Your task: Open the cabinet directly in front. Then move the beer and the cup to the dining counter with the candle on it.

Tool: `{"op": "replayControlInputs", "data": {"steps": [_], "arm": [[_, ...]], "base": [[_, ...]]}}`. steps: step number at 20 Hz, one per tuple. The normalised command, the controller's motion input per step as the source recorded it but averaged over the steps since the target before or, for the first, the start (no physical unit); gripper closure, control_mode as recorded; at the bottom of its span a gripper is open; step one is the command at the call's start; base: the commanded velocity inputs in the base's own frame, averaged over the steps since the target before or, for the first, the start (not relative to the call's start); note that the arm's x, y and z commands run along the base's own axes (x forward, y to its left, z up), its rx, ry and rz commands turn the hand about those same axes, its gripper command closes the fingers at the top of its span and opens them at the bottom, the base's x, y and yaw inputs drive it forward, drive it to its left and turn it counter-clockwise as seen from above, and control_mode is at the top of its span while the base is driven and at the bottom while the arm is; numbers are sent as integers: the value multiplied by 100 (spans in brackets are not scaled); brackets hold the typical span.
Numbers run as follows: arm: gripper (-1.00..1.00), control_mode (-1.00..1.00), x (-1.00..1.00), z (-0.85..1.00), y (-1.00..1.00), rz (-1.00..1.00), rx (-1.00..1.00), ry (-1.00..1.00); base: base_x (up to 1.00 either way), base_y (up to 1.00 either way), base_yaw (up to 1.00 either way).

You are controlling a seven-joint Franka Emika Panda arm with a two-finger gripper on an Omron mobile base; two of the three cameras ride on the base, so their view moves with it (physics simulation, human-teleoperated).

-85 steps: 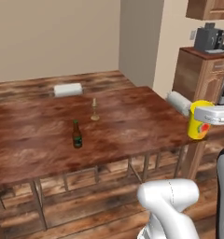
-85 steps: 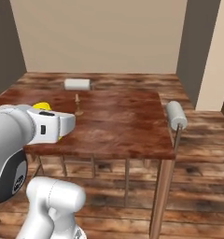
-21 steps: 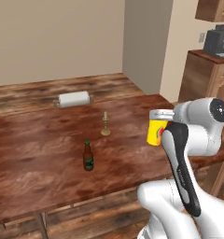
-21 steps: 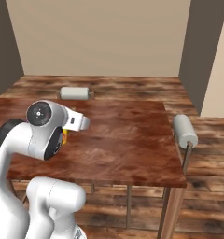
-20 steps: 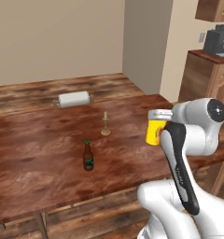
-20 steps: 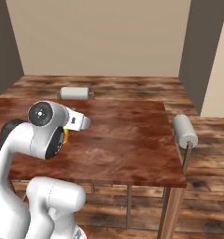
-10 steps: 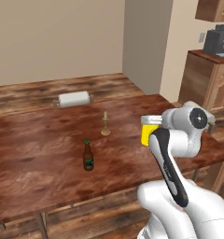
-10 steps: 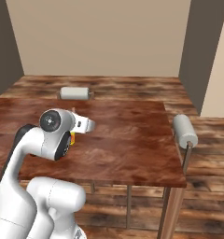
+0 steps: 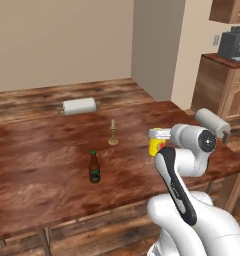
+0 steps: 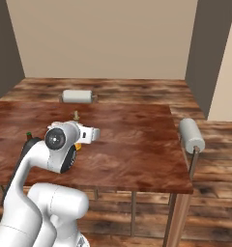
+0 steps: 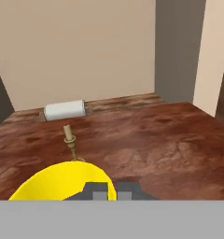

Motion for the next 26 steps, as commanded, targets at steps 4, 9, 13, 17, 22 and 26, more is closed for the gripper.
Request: {"op": "replayControlInputs", "data": {"steps": [4,9,13,17,22,26], "arm": [[100,-100,0,0,0,0,0,0],[100,-100,7,0,0,0,0,0],[100,-100,19,-3,3,0,0,0],[100,-100,32,-12,12,0,0,0],[100,-100,36,-14,15,0,0,0],[100,-100,28,-20,15,0,0,0]], "base": [[0,0,0],[0,0,0],[0,0,0],[0,0,0],[0,0,0],[0,0,0]]}}
